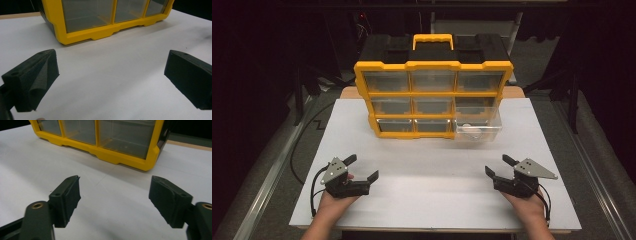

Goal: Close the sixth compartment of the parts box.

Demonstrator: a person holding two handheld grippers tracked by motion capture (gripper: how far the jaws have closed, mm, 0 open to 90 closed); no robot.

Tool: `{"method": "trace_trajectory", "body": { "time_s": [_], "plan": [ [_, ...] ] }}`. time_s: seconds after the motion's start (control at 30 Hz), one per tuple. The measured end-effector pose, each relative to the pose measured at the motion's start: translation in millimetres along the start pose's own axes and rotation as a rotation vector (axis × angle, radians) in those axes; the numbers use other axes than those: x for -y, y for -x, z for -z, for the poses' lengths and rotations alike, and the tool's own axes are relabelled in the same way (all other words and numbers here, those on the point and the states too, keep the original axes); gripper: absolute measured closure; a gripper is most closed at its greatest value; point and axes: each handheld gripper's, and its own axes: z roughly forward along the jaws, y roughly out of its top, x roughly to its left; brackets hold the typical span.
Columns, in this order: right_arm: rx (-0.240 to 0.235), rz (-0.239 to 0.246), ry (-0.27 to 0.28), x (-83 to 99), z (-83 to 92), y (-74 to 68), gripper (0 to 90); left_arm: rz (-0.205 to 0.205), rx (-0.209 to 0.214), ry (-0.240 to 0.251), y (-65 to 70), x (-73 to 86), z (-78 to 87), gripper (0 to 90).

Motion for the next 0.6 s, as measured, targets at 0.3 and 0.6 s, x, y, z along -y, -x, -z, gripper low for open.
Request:
{"method": "trace_trajectory", "body": {
  "time_s": [0.3,0.6],
  "plan": [
    [0.015,-0.018,0.03,0.0,6.3,-0.2,48.5,-0.019,0.01,0.001,1.9,0.0,2.6,0.5],
    [0.005,-0.026,0.006,0.8,3.5,-1.3,68.3,-0.02,0.014,0.002,1.5,-0.1,2.9,0.6]
  ]
}}
